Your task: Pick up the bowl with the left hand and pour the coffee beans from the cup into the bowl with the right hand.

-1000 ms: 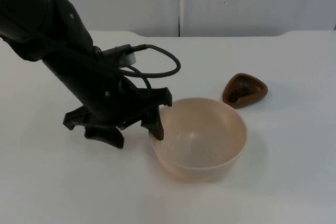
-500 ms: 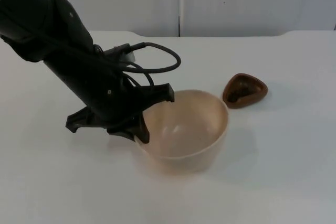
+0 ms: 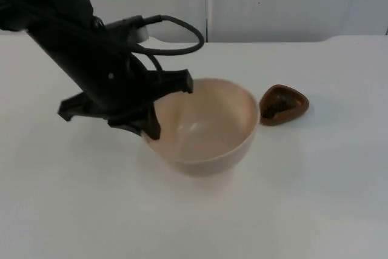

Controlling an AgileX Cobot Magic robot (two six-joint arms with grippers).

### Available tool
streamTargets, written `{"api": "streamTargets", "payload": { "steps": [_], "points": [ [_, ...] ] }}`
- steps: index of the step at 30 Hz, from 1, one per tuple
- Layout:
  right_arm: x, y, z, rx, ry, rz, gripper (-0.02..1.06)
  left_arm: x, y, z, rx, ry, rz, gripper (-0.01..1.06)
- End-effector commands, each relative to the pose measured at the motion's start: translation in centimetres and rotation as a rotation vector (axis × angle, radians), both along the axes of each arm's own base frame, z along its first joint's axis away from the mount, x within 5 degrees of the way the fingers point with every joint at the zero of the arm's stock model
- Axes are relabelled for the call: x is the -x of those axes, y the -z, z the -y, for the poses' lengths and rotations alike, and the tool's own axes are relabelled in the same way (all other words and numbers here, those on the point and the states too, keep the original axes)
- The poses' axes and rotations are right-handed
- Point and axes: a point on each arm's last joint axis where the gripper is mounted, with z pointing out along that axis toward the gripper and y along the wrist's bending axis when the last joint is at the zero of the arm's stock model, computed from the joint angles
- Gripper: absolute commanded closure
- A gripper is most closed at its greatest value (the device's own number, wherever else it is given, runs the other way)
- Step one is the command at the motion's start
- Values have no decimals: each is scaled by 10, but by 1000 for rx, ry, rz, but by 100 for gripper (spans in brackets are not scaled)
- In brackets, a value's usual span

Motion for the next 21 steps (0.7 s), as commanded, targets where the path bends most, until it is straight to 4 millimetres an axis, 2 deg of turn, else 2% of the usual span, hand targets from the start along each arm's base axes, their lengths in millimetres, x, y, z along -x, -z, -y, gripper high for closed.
{"api": "streamTargets", "payload": {
  "steps": [1,11,16,21],
  "points": [
    [0,0,1,9,8,7,-1,3,-12,-6,-73,8,16,105],
    [0,0,1,9,8,7,-1,10,-42,-14,-110,31,75,105],
    [0,0,1,9,8,7,-1,11,-52,-16,-123,54,113,105],
    [0,0,1,9,8,7,-1,12,-52,-19,-172,91,114,105]
  ]
}}
